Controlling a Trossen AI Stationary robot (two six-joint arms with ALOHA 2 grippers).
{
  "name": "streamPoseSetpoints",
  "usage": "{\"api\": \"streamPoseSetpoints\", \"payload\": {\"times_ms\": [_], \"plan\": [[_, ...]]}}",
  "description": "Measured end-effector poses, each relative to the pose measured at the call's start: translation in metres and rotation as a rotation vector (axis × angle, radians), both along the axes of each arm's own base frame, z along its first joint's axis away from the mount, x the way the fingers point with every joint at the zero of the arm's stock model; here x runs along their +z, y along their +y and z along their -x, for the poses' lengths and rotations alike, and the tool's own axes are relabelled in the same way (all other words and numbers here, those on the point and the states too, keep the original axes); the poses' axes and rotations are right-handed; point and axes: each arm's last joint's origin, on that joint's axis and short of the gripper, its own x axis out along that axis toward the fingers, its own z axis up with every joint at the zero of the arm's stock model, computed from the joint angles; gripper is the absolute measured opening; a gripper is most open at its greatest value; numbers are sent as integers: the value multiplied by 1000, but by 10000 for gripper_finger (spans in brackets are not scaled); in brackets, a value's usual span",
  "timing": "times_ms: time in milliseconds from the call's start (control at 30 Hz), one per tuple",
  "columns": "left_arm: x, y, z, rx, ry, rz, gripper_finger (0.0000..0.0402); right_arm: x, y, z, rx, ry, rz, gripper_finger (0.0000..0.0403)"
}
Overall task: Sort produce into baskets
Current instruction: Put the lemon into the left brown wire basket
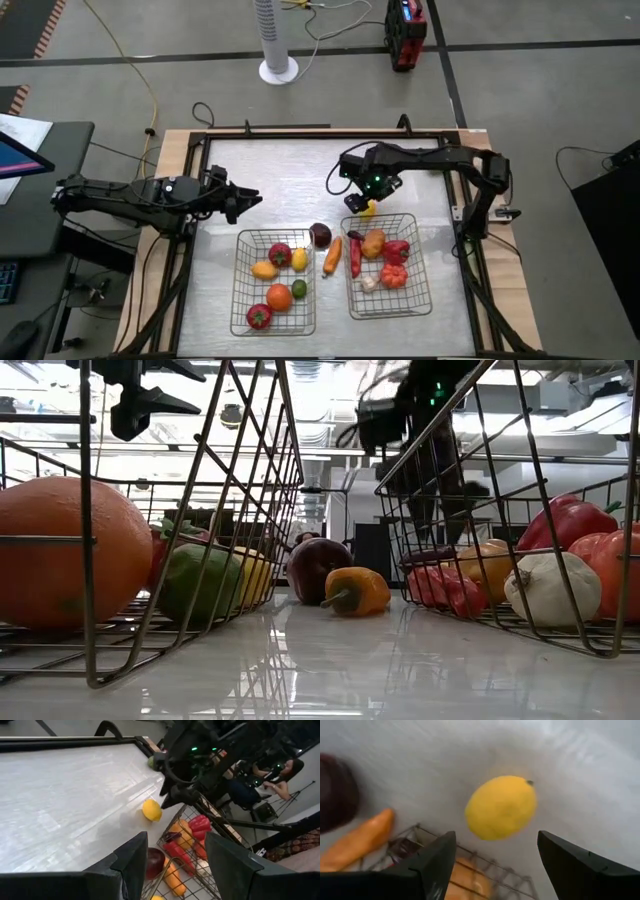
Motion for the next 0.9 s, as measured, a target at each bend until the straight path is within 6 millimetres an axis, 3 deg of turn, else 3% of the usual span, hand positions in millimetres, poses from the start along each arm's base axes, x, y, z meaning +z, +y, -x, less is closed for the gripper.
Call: {"api": "streamPoseSetpoints", "payload": {"times_ms": [233,400,600,900], "plan": [[0,0,0,0,0,0,183,-35,-1,8,-90,-35,-89,306],[0,0,0,4,3,-11,183,-48,1,6,-81,-100,-69,306],[0,0,0,-7,12,-51,183,-51,2,4,-42,-112,7,295],[0,0,0,-14,15,-58,183,-51,0,4,-34,-110,44,228]]}}
